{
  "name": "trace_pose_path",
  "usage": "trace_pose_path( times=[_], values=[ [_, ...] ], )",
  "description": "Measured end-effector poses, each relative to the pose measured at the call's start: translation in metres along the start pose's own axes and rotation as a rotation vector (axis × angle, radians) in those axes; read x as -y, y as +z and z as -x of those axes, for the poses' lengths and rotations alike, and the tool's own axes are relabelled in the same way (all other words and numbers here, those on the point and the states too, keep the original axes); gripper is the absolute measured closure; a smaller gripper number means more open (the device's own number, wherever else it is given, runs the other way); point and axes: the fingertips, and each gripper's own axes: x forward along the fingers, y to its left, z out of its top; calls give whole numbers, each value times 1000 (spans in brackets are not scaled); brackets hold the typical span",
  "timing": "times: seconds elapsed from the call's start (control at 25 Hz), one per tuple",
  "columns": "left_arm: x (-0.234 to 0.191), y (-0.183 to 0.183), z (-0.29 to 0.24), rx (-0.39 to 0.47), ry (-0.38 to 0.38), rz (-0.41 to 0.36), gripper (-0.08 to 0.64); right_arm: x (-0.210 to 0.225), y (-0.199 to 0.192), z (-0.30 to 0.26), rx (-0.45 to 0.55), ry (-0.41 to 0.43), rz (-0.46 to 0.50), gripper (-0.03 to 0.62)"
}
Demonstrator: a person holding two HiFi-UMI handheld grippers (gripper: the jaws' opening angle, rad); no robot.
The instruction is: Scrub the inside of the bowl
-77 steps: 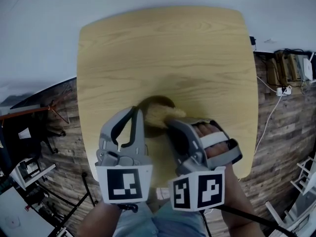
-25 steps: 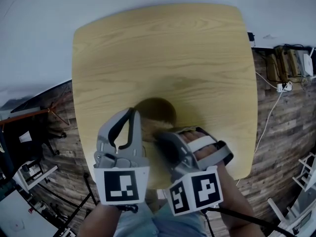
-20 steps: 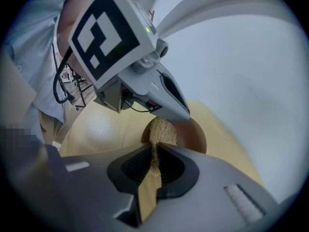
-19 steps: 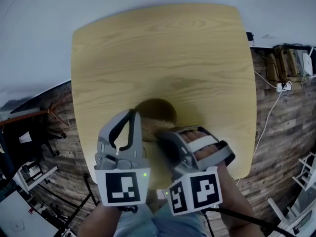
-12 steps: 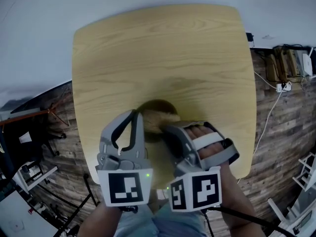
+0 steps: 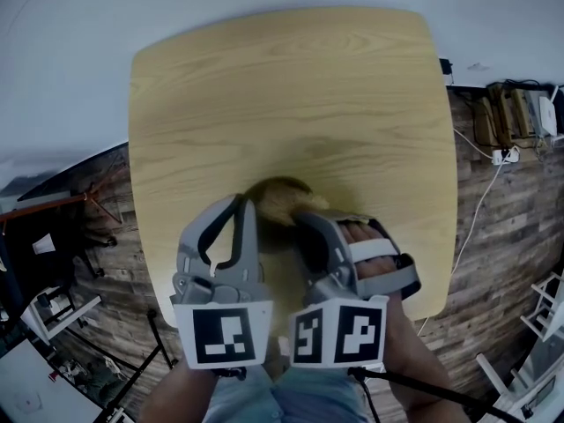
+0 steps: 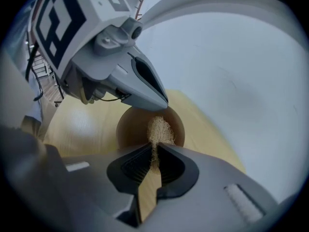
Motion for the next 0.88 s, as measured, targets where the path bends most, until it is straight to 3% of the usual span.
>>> trace_pose_path(
  times=[0.44, 0.88],
  values=[
    [-3, -2, 2, 0, 14, 15, 528, -40, 19, 4, 82, 155, -197, 561],
    [-10, -12, 1, -9, 19, 97, 528, -49, 25, 22, 86, 195, -162, 561]
  ],
)
